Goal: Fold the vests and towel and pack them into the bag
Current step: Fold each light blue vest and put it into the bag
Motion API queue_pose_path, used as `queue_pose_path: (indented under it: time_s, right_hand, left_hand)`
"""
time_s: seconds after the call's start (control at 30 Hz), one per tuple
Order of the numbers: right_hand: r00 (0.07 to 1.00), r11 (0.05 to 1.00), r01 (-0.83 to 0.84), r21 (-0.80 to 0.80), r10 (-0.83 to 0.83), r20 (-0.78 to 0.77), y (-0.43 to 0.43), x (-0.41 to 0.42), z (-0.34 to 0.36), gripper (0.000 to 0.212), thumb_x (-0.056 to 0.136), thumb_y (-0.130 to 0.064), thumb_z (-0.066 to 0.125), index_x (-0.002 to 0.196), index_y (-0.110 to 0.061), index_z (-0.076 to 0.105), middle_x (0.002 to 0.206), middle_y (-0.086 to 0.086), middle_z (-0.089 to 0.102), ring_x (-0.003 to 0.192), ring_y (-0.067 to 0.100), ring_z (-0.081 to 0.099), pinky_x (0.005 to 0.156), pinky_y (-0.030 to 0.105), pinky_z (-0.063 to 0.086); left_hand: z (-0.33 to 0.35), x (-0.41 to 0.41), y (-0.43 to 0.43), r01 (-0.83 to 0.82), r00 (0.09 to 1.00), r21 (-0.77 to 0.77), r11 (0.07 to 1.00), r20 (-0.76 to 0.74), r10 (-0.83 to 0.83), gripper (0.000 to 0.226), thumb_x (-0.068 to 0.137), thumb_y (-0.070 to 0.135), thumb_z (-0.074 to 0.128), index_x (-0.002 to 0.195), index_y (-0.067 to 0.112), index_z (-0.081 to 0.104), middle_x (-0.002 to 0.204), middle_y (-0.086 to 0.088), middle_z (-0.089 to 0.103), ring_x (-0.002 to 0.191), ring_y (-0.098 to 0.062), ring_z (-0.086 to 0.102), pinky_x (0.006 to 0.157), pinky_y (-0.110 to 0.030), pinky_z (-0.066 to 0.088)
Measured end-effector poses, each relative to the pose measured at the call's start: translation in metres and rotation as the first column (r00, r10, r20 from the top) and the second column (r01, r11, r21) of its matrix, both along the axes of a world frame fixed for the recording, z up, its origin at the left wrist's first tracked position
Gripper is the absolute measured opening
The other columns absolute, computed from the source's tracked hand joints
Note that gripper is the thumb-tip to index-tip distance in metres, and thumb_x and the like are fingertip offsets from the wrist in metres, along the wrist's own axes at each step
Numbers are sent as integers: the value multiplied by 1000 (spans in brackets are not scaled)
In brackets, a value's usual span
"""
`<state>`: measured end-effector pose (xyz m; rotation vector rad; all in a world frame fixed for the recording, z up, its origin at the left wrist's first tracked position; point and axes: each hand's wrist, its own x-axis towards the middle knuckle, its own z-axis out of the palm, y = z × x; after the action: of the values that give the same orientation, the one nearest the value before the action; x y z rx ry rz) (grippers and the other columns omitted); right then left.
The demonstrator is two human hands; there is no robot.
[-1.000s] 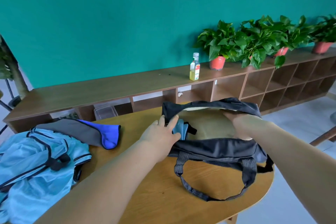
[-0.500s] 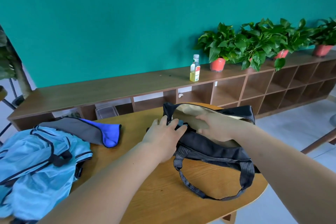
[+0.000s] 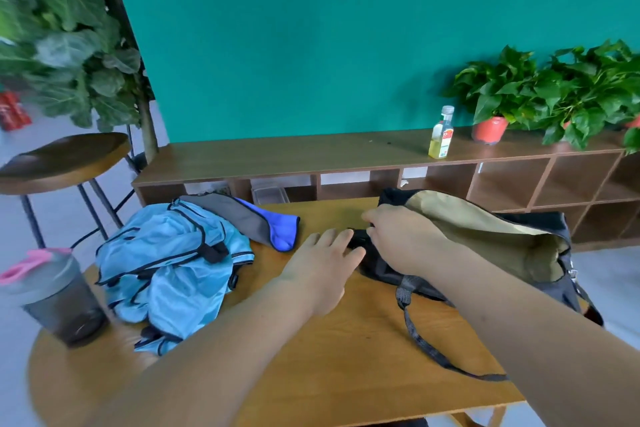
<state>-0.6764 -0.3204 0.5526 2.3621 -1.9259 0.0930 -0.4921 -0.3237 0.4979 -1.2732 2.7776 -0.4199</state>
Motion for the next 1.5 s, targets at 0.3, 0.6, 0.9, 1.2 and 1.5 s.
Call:
queue_pose_path:
  time_s: [0.3,0.6,0.9,1.2,1.5]
  right_hand:
    - [956,940,278,-199,-290,-36,42,46,-59,72,92,-29,67,155,-21,34,156,10,31,142,34,31,109,50,37]
    - [842,802,531,-272,-536,65,78,-33,-133,88,90,-31,69,164,-10,27,168,19,24,157,40,15,128,59,12]
    - [964,961,255,-104,-260,-44,59,-108,-131,65,99,-12,56,161,-15,34,160,3,42,150,25,34,130,43,18]
    - [970,873,152,464,-221,98,38,-169,-86,96,78,-96,44,154,-38,46,148,-11,57,135,19,54,112,41,45]
    - [697,862,471,185,-493,522,-8,-206,-27,97,94,-56,69,158,-63,-4,167,9,25,139,44,44,102,49,47]
  left_hand:
    - [-36,60,20,-89,996,78,993,-21,91,75,93,20,62,160,26,29,170,-12,14,154,-35,20,126,-50,22]
    - [-27,-16,16,169,956,-5,986,-242,-165,78,99,17,55,165,23,15,175,-6,3,162,-28,3,131,-47,10]
    - [-32,-125,0,236,971,-43,971,41,-234,87,97,19,62,165,7,10,167,-13,30,158,-30,19,132,-46,6]
    - [-38,-145,-2,221,956,146,964,163,-244,73,100,4,53,161,31,22,129,-13,53,104,-35,59,93,-46,50]
    - [-36,-154,-5,185,938,228,956,249,-241,63,92,-5,53,142,31,45,125,-15,47,109,-41,52,108,-57,37]
